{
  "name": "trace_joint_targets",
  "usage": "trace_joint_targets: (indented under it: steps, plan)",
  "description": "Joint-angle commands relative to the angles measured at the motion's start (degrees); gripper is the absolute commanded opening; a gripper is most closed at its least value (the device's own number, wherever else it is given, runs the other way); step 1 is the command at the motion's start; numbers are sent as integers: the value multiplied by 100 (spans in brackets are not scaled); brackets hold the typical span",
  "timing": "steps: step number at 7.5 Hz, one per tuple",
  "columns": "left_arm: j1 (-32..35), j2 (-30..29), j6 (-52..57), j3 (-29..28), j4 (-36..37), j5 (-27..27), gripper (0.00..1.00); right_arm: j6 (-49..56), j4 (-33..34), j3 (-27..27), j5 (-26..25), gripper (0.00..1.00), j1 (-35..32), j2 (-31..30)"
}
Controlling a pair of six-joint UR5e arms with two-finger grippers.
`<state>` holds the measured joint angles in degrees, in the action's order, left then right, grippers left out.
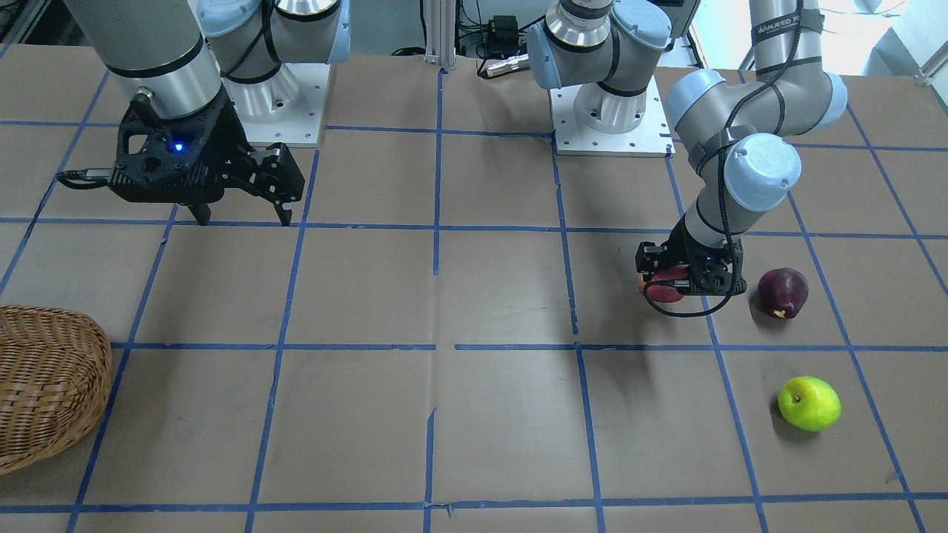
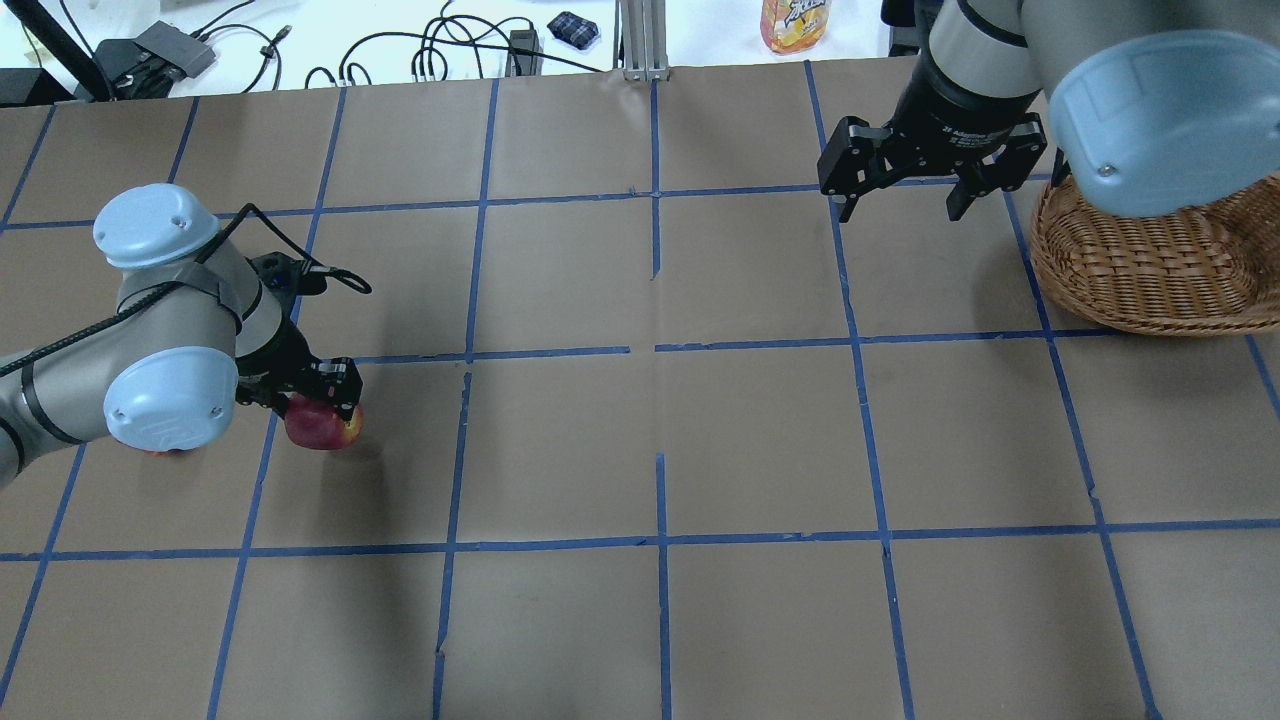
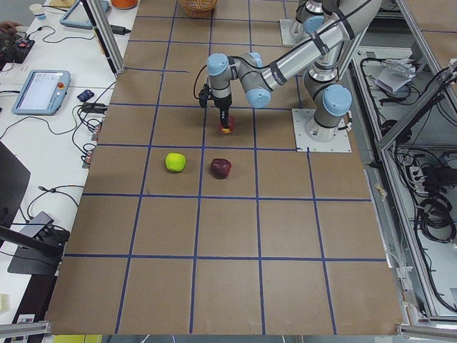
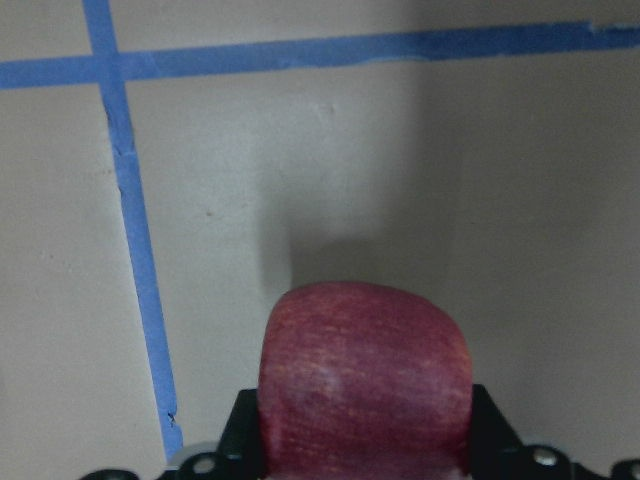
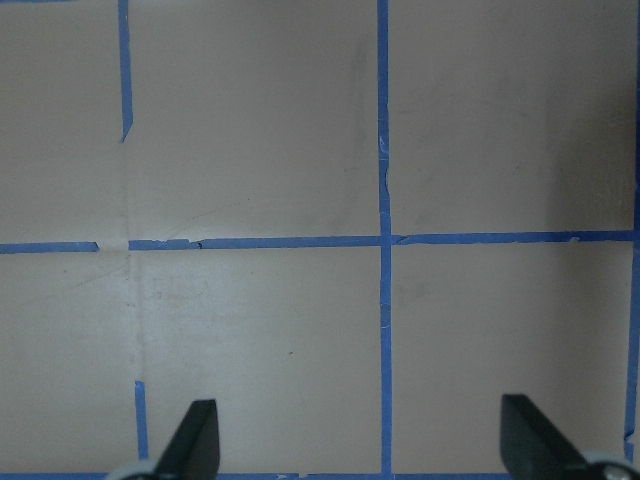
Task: Put all apples into basket
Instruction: 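Carry the pinkish-red apple to the table center and release it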
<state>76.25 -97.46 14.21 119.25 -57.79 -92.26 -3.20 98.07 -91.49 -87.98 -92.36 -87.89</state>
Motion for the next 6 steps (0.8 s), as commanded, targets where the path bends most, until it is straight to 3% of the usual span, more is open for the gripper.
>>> trace_joint_targets:
  steps: [1, 3, 5, 6]
  plan:
    - [773, -9, -1490, -226, 29, 1030, 17, -5, -7, 0, 0, 100, 8, 0]
    - [1932, -307, -2769, -314, 1106, 1558, 17, -5, -7, 0, 0, 100, 17, 0]
    - [2830, -798, -4053, -446, 2266, 1536, 17, -5, -7, 0, 0, 100, 17, 0]
    - [3017, -1001, -4093, -603, 2385, 1492, 17, -5, -16, 0, 0, 100, 17, 0]
